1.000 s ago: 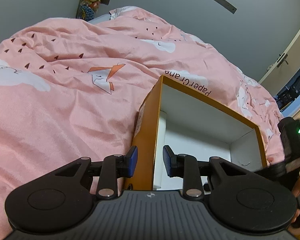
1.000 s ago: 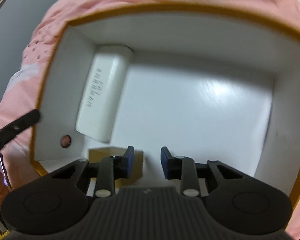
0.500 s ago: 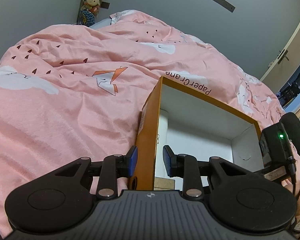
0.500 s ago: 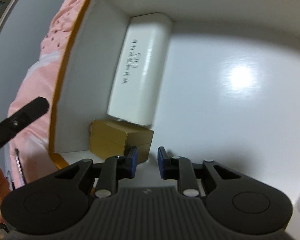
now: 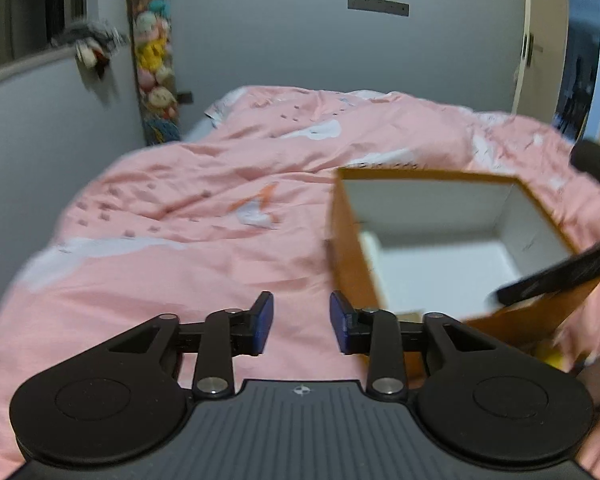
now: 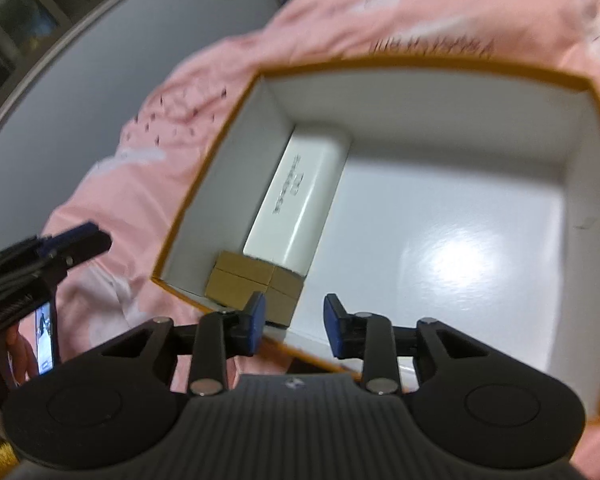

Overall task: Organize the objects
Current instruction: 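Open the right gripper and withdraw both grippers from the box, then grasp the black card case with the left gripper while the right gripper grasps the photo card pack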

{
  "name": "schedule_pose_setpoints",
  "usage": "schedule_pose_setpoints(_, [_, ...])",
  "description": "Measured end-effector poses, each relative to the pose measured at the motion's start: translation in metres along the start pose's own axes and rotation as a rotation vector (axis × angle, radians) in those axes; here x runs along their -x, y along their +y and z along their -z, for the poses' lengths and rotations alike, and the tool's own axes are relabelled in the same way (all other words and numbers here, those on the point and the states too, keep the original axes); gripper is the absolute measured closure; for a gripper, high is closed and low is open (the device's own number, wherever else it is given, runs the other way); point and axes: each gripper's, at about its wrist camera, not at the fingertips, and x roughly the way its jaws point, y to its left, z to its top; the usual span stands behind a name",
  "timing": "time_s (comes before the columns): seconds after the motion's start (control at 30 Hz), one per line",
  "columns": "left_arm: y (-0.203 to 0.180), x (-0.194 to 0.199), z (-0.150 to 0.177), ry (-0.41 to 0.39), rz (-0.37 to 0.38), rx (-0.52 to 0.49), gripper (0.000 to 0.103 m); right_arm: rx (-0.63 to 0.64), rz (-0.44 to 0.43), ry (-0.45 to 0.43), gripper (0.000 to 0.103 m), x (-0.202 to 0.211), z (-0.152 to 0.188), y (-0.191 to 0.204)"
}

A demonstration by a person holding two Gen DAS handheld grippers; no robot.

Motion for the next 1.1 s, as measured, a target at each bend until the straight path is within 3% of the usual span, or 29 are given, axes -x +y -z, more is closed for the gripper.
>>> schedule_pose_setpoints(0.17, [0.015, 0.009, 0.023, 0.039, -0.158, -0.069, 0.06, 0.045, 0.11, -0.121, 0.062, 0.039, 0.034, 0.002])
schedule_pose_setpoints(0.27, [0.021, 0.009, 0.034, 0.065, -0.176, -0.055, 0.06, 0.043, 0.147, -0.168, 0.06, 0.06, 0.054, 0.001])
schedule_pose_setpoints(0.43, [0.018, 0.003, 0.039, 0.068, -0.224, -0.104, 0.059, 0.013, 0.179, -0.165, 0.059, 0.073, 0.072, -0.003])
schedule_pose_setpoints(0.57, [0.013, 0.022, 0.033, -0.056, -0.262, -0.086, 0.059, -0.01, 0.201, -0.155, 0.058, 0.079, 0.08, -0.005])
schedule_pose_setpoints(0.63, [0.006, 0.033, 0.023, -0.087, -0.215, -0.061, 0.057, -0.005, 0.225, -0.122, 0.057, 0.075, 0.081, -0.005])
schedule_pose_setpoints(0.77, [-0.008, 0.04, 0.008, -0.071, -0.038, 0.006, 0.049, -0.016, 0.227, -0.036, 0.057, 0.06, 0.08, -0.009])
schedule_pose_setpoints(1.0, [-0.044, 0.025, 0.007, 0.04, 0.18, 0.058, 0.034, -0.078, 0.23, 0.096, 0.057, 0.031, 0.072, -0.033])
schedule_pose_setpoints(1.1, [-0.055, 0.007, 0.009, 0.128, 0.277, 0.084, 0.032, -0.112, 0.15, 0.084, 0.057, 0.025, 0.072, -0.049])
